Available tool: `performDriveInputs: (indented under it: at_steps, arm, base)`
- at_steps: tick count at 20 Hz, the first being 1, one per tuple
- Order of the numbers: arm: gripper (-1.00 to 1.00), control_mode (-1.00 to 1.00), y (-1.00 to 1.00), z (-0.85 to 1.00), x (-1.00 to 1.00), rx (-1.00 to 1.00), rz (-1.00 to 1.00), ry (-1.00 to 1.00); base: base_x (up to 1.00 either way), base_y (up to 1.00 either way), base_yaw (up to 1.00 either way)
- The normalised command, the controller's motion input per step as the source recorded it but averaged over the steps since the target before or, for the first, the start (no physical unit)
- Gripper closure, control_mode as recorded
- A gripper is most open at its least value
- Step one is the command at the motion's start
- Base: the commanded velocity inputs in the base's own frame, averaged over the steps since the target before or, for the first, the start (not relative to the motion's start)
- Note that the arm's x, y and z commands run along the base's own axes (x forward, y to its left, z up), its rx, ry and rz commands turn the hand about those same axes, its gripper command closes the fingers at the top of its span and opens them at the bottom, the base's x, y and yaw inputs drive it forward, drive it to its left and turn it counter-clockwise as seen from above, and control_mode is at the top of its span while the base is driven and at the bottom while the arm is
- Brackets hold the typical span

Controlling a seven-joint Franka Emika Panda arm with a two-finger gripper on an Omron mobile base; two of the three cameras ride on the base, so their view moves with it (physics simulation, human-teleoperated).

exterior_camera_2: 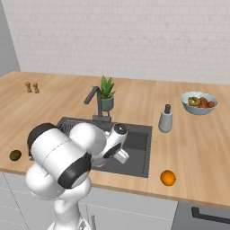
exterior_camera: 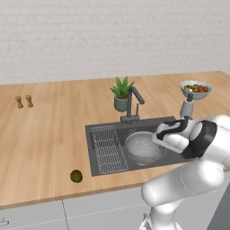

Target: Put the colander in the sink, put the mango, orange in the colander, and turn on the sink faucet and pour water over the colander.

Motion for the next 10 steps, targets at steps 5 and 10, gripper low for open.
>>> performDriveInputs:
  at_steps: [5,10]
  arm:
    - [1.00,-1.00,0.19,-0.44,0.13,0.00,0.01,-0.03]
    - [1.00,-1.00,0.16,-0.40,0.15,0.00,0.00,0.00]
  base:
    - [0.00,0.00,0.00]
    - [0.00,0.00,0.00]
